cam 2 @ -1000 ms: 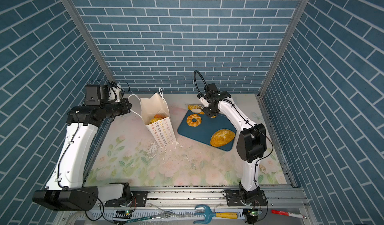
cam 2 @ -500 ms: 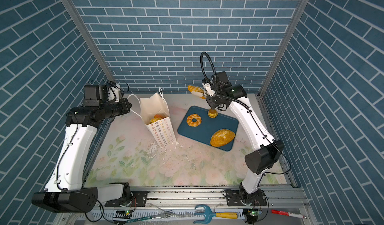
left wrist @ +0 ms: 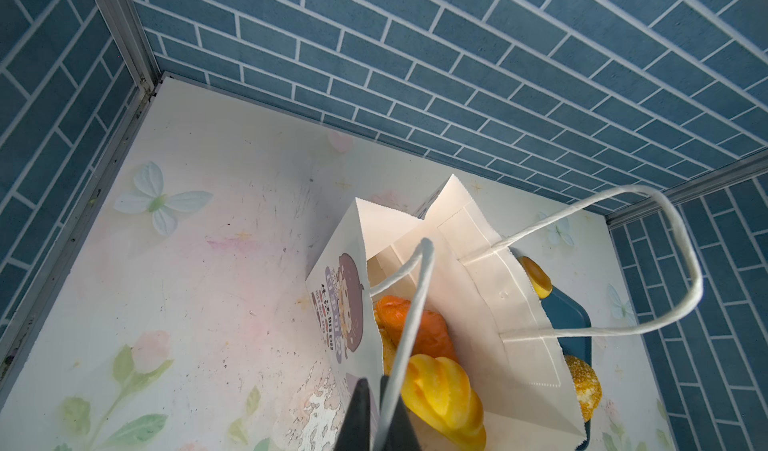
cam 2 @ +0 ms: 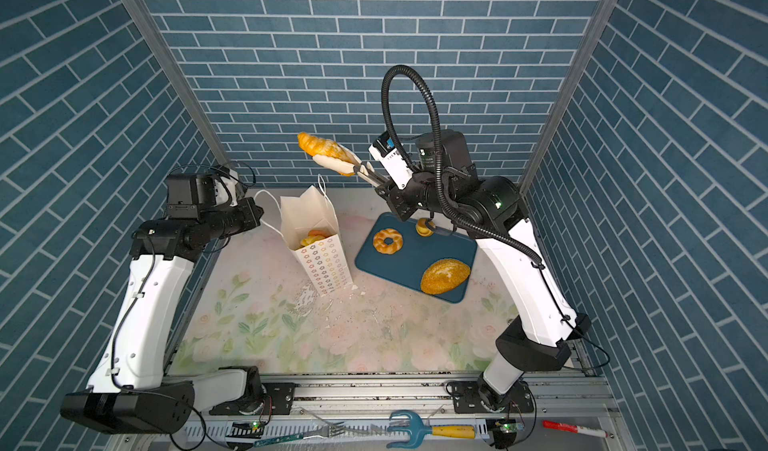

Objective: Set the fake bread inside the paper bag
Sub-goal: 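Lift the croissant with the tongs and lower it into the bag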

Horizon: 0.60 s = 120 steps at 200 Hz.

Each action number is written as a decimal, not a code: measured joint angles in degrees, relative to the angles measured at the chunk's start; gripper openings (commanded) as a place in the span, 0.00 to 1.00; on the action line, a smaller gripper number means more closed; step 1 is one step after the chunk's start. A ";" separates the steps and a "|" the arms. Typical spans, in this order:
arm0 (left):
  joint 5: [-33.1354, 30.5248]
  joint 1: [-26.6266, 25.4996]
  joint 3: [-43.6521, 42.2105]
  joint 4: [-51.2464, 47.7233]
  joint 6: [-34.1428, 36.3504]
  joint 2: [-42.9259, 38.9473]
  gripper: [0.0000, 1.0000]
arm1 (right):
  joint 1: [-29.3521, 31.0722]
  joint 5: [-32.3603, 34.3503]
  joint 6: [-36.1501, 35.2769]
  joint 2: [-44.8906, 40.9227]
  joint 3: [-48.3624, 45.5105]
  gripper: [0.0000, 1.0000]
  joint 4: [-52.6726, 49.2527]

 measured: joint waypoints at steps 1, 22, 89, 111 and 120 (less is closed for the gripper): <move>0.00 0.00 -0.02 0.02 -0.04 -0.02 0.10 | 0.11 -0.11 0.13 0.04 0.00 0.22 -0.07; 0.15 0.00 -0.66 0.48 -0.52 -0.70 0.10 | 1.66 -1.77 2.21 0.96 0.00 0.22 -0.96; 0.55 0.00 -1.22 1.09 -0.94 -1.07 0.10 | 6.27 -5.38 8.61 5.11 -0.13 0.23 -1.07; 0.72 0.00 -1.29 1.14 -0.94 -1.07 0.10 | 6.49 -4.87 10.78 6.43 -0.26 0.23 -1.11; 0.79 0.00 -1.29 1.14 -0.94 -1.07 0.10 | 6.49 -4.44 11.61 7.10 -0.26 0.23 -1.14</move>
